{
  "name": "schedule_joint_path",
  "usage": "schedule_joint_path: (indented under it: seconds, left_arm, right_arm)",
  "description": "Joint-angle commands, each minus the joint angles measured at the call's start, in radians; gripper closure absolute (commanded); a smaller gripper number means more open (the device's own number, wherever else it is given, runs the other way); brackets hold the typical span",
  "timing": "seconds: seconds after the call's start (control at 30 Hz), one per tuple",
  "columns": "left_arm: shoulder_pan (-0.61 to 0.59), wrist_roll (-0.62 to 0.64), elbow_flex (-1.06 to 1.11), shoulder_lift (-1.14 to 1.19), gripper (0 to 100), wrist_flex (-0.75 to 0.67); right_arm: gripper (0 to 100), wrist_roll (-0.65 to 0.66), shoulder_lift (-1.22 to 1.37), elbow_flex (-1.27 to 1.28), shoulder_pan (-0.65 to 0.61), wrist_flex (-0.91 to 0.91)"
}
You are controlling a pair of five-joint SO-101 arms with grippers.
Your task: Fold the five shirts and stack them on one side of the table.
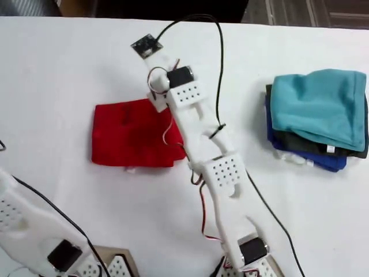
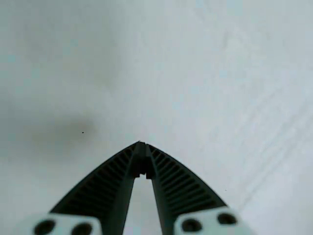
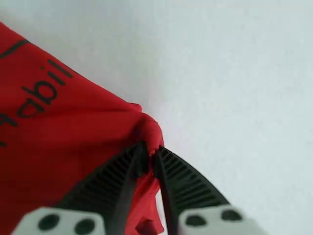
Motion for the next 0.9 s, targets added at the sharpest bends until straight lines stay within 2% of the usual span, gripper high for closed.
schedule_joint_path:
  seconds: [0.0,0.27,0.53,0.73,0.87]
  left_arm:
    - [-0.002,0.006,-0.007,-0.011,97,-0.011]
    - [0.000,0.008,-0.007,-0.011,97,-0.011]
    - [0.009,0.009,-0.007,-0.020,97,-0.006]
    - [0.008,0.006,-0.007,-0.020,97,-0.002]
    - [0.008,0.006,-0.007,-0.020,97,-0.003]
  right_arm:
    - [97.8,0.061,-0.019,-0.058,0.001,-0.018]
    - [97.8,0.170,-0.013,-0.204,0.010,-0.018]
    - [96.9,0.176,0.045,-0.170,0.013,-0.008]
    - [75.9,0.172,-0.012,-0.172,0.050,0.096]
    - [75.2,0.167,-0.062,-0.172,0.071,0.214]
